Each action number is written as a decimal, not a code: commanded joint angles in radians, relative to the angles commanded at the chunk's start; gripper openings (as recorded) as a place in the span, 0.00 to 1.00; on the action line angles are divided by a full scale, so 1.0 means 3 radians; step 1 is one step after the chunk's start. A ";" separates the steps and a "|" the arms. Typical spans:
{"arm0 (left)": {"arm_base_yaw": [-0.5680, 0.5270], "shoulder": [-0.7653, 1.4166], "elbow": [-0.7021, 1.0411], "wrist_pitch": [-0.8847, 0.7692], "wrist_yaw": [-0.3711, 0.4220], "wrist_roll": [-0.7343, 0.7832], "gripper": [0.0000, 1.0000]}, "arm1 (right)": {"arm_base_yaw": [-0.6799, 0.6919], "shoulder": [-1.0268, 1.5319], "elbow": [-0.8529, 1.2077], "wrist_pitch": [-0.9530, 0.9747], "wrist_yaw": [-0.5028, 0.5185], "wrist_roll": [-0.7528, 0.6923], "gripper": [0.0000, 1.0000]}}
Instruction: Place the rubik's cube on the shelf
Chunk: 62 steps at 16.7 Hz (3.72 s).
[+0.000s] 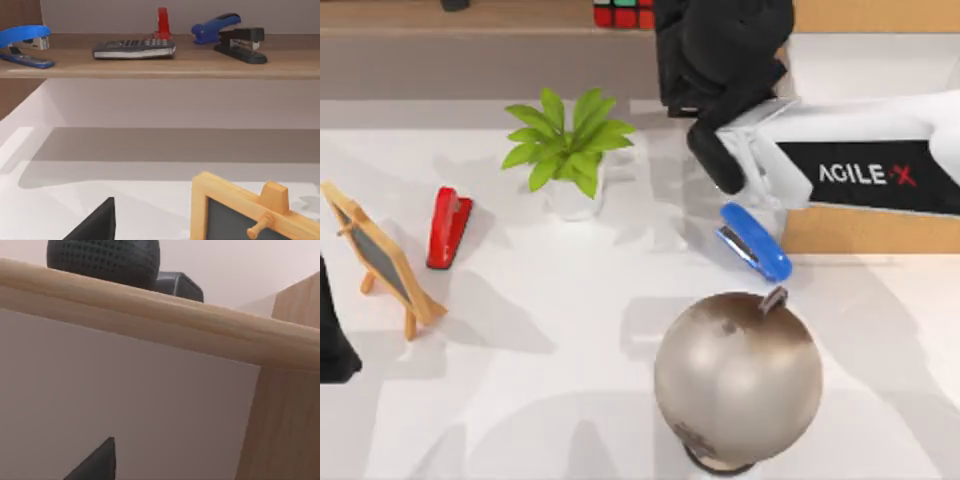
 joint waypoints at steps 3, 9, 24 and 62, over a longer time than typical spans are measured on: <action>0.0000 0.0000 0.0000 0.0000 0.0000 0.0000 1.00 | -0.0143 -0.0503 -0.0963 0.0740 -0.0178 -0.0844 1.00; 0.0000 0.0000 0.0000 0.0000 0.0000 0.0000 1.00 | -0.0323 -0.1086 -0.3061 0.2016 -0.0497 -0.2534 1.00; 0.0000 0.0000 0.0000 0.0000 0.0000 0.0000 1.00 | -0.1045 -0.0610 -0.4293 0.2073 -0.0654 -0.3599 1.00; 0.0000 0.0000 0.0000 0.0000 0.0000 0.0000 1.00 | -0.1174 -0.0644 -0.4001 0.1847 -0.0783 -0.3605 0.00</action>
